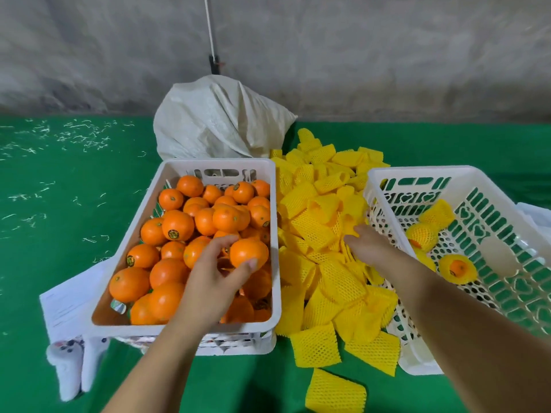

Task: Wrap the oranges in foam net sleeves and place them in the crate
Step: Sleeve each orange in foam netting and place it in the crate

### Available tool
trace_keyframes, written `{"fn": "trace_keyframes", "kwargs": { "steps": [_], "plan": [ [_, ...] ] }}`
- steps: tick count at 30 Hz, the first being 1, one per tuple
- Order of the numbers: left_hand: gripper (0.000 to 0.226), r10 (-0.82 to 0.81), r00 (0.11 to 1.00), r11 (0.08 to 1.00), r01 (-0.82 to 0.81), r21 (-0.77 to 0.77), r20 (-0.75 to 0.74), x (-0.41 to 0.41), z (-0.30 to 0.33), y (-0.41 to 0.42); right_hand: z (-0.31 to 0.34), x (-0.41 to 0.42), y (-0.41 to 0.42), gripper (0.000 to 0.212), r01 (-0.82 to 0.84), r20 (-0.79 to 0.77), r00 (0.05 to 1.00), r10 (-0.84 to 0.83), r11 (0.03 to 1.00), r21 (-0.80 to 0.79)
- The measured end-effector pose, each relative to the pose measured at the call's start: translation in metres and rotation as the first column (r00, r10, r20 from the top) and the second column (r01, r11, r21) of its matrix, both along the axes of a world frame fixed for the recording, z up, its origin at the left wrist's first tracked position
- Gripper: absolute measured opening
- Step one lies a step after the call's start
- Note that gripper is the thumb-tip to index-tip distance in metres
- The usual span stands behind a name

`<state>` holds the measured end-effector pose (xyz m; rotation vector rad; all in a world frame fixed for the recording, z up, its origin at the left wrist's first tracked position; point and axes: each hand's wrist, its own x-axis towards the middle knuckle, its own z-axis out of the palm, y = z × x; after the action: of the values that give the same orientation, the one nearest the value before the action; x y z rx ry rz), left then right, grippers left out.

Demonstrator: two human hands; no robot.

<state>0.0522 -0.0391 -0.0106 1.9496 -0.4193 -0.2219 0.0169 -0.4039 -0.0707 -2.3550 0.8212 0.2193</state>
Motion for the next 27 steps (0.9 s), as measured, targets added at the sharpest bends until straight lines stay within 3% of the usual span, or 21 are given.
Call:
{"fn": "trace_keyframes", "kwargs": {
  "steps": [2,4,6,9,11,15,18,22,27],
  "plan": [
    [0.050,-0.028,0.996,0.991,0.017,-0.129,-0.079,-0.011,-0.007,-0.010,0.010,-0.002,0.010,0.050,0.027,0.194,0.981,-0.012,0.997,-0.077],
    [0.051,-0.030,0.987,0.969,-0.009,-0.245,-0.155,-0.018,-0.013,-0.018,0.027,-0.014,0.034,0.033,0.092,0.517,0.856,-0.025,0.990,-0.104],
    [0.054,-0.021,0.966,0.946,-0.065,-0.319,-0.258,-0.023,-0.018,-0.024,0.046,-0.029,0.072,0.012,0.109,0.688,0.721,-0.088,0.994,0.013],
    [0.061,-0.107,0.896,0.884,-0.113,-0.453,-0.432,-0.033,-0.022,-0.039,0.057,-0.041,0.136,0.027,-0.001,0.703,0.678,-0.215,0.956,0.293],
    [0.074,-0.213,0.837,0.794,-0.152,-0.588,-0.504,-0.038,-0.023,-0.045,0.057,-0.045,0.168,0.039,-0.047,0.683,0.690,-0.239,0.927,0.372],
    [0.095,-0.377,0.749,0.709,-0.145,-0.690,-0.545,-0.031,-0.029,-0.041,0.054,-0.047,0.178,0.019,0.081,0.691,0.661,-0.294,0.942,0.325],
    [0.083,-0.562,0.651,0.646,-0.039,-0.762,-0.510,-0.034,-0.029,-0.035,0.060,-0.043,0.175,0.015,0.116,0.680,0.670,-0.297,0.947,0.299],
    [0.077,-0.521,0.694,0.683,-0.011,-0.731,-0.497,-0.039,-0.026,-0.037,0.060,-0.049,0.179,0.034,0.000,0.614,0.776,-0.147,0.972,0.233],
    [0.067,-0.320,0.828,0.744,-0.082,-0.663,-0.461,-0.042,-0.026,-0.045,0.070,-0.069,0.165,0.018,-0.072,0.635,0.737,-0.231,0.907,0.414]
  ]
}}
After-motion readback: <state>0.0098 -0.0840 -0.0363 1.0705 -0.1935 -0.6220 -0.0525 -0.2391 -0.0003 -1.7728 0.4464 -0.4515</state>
